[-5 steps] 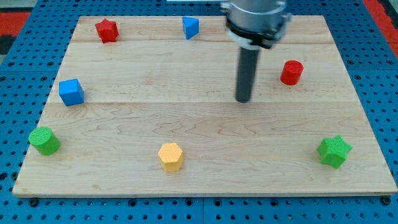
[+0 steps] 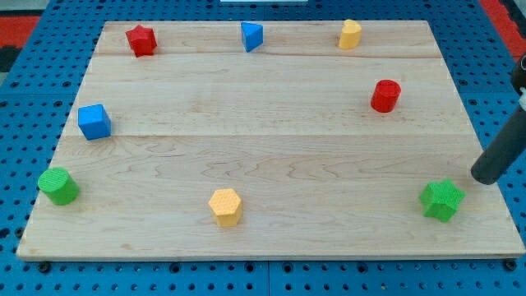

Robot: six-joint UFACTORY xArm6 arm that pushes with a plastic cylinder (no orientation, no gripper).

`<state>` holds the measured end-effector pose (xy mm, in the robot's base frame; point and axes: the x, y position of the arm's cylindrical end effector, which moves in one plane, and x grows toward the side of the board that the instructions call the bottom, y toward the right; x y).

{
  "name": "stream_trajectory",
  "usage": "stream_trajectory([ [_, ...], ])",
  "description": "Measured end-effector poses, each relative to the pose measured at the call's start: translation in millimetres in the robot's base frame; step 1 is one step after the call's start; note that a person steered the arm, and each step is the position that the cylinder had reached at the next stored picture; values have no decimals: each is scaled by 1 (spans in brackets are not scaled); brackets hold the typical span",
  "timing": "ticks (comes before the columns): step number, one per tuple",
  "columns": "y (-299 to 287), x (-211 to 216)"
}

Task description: Drag the green star diagonally bottom left to the red circle

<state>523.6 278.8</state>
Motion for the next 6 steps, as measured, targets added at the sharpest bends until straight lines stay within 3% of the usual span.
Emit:
stream_trajectory([
  [3,-67,38],
  [5,-242,38],
  [6,-239,32],
])
